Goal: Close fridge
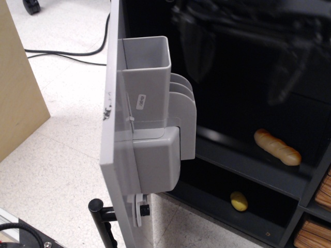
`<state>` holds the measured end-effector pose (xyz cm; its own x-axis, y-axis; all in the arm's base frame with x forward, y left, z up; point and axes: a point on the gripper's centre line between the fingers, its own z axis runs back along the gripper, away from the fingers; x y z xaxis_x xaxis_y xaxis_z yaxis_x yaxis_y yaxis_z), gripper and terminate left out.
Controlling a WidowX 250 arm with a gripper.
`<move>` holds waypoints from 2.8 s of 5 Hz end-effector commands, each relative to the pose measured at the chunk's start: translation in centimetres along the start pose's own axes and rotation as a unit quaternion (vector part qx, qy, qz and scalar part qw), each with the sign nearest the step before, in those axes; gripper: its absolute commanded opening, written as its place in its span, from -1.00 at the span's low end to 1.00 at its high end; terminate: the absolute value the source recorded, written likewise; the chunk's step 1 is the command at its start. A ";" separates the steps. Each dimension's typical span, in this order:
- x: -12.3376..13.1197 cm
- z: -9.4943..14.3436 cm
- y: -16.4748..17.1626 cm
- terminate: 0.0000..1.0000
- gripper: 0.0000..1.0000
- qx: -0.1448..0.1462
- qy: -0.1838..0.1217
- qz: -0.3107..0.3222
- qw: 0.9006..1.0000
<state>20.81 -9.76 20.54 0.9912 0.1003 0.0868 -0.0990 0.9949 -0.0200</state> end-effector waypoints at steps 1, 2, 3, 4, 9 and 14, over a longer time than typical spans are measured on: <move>-0.9 1.0 5.7 -1.00 1.00 -0.003 -0.037 0.036 0.999; -2.2 0.4 6.9 -1.00 1.00 0.000 -0.033 0.054 0.998; -2.9 -0.6 7.5 -1.00 1.00 0.006 -0.009 0.074 0.997; -3.2 -2.3 7.0 -1.00 1.00 0.008 -0.006 0.082 0.997; 5.8 -0.8 -3.2 -1.00 1.00 -0.091 -0.027 0.135 0.986; 3.4 -10.2 -2.5 -1.00 1.00 -0.026 -0.087 -0.014 0.996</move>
<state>25.50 -12.05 9.43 0.9691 0.0810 0.2329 -0.0692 0.9959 -0.0583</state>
